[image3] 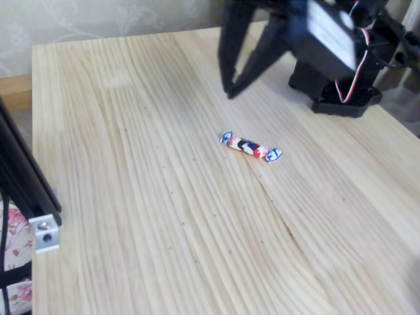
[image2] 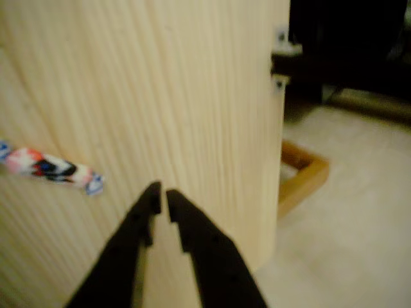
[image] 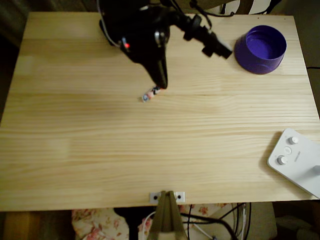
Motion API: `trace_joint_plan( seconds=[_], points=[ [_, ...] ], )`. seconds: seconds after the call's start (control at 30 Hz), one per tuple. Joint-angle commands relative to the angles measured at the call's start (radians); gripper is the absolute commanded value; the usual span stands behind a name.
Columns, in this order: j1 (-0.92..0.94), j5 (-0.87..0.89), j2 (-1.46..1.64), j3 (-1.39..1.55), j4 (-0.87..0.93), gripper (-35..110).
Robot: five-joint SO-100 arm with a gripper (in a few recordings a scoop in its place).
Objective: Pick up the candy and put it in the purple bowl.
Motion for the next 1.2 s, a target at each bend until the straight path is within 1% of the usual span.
trace_joint_plan(
  seconds=[0.0, 0.1, 0.37, 0.5, 0.77, 0.93, 1.0, 1.07, 1.17],
  points=[
    [-0.072, -0.138, 0.009, 0.003, 0.049, 0],
    [-0.097, -0.261, -0.017, 0.043, 0.060, 0],
    [-0.084, -0.597, -0.028, 0.130, 0.067, 0],
    [-0.058, -0.712, -0.048, 0.117, 0.071, 0],
    [-0.052, -0.719, -0.135, 0.106, 0.040, 1],
    [-0.055, -0.673, -0.196, 0.095, 0.011, 7],
    [-0.052, -0.664, -0.218, 0.081, 0.023, 8],
    [-0.051, -0.666, -0.222, 0.075, 0.038, 15],
    [-0.049, -0.663, -0.229, 0.058, 0.092, 16]
  ],
)
